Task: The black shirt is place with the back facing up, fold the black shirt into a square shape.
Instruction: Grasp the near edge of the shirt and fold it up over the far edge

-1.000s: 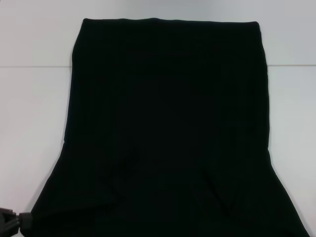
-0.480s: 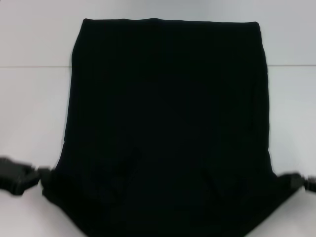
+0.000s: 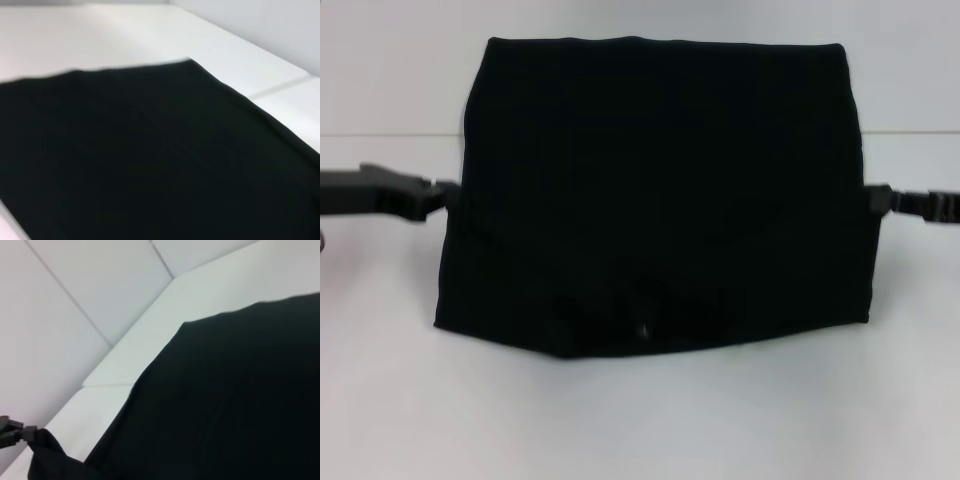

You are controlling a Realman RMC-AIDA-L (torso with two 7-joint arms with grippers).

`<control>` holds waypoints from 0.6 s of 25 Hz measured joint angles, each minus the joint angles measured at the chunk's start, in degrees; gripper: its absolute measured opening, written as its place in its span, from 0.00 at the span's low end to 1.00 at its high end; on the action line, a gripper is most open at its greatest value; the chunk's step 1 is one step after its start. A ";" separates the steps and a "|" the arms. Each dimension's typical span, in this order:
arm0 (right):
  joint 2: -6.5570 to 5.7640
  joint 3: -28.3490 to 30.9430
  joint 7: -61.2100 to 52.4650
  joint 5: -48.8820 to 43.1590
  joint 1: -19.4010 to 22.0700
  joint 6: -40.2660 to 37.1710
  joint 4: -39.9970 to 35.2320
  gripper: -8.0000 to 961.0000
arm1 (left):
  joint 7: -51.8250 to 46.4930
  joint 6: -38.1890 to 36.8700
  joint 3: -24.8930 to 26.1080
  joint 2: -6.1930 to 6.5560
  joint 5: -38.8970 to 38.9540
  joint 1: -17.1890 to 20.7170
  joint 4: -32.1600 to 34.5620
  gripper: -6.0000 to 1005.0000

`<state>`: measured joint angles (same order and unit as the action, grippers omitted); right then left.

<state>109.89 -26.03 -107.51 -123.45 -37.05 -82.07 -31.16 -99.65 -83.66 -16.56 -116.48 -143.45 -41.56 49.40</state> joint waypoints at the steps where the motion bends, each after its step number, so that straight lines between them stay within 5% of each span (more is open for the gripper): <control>1: 0.07 -0.40 -0.55 -0.01 -1.06 1.72 0.02 0.06 | -0.63 2.23 -0.02 0.20 0.00 -0.87 -0.79 0.11; 7: 0.36 -2.43 -2.76 -0.04 -6.69 12.95 1.61 0.06 | -2.86 13.78 -0.14 1.52 0.02 -5.32 -5.88 0.12; 15: 0.53 -6.51 -4.18 -0.03 -12.13 26.75 5.12 0.06 | -2.48 29.96 -4.21 1.74 0.03 -10.37 -12.68 0.13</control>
<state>110.42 -32.54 -111.69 -123.48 -49.18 -55.32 -26.04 -102.13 -53.70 -20.77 -114.74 -143.42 -51.93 36.73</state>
